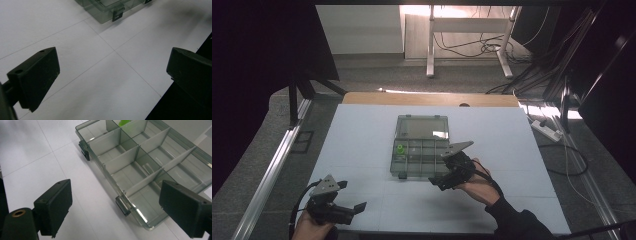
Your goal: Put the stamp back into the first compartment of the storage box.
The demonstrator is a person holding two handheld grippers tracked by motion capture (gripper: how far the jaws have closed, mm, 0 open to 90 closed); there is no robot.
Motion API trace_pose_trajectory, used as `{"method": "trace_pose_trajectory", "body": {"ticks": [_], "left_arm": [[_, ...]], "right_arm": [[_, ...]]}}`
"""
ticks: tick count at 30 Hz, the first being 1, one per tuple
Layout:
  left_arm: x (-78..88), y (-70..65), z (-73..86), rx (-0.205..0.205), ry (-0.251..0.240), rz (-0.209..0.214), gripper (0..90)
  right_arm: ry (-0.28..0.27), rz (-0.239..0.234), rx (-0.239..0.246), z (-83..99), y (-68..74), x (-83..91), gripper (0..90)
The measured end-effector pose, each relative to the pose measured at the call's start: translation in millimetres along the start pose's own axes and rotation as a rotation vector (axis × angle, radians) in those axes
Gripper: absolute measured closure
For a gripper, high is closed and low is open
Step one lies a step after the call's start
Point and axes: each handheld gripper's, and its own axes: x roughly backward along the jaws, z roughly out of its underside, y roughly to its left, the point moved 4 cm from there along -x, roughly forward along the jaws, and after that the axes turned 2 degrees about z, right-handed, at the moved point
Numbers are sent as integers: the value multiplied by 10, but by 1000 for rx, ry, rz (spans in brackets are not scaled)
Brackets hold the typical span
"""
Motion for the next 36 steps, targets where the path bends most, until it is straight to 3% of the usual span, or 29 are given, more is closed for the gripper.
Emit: {"method": "trace_pose_trajectory", "body": {"ticks": [11,36], "left_arm": [[-5,0,-3,1,1,0,0],[-14,3,-10,-4,5,4,0]], "right_arm": [[-17,43,-2,123,-51,143,28],[-35,82,-67,500,-177,528,21]]}}
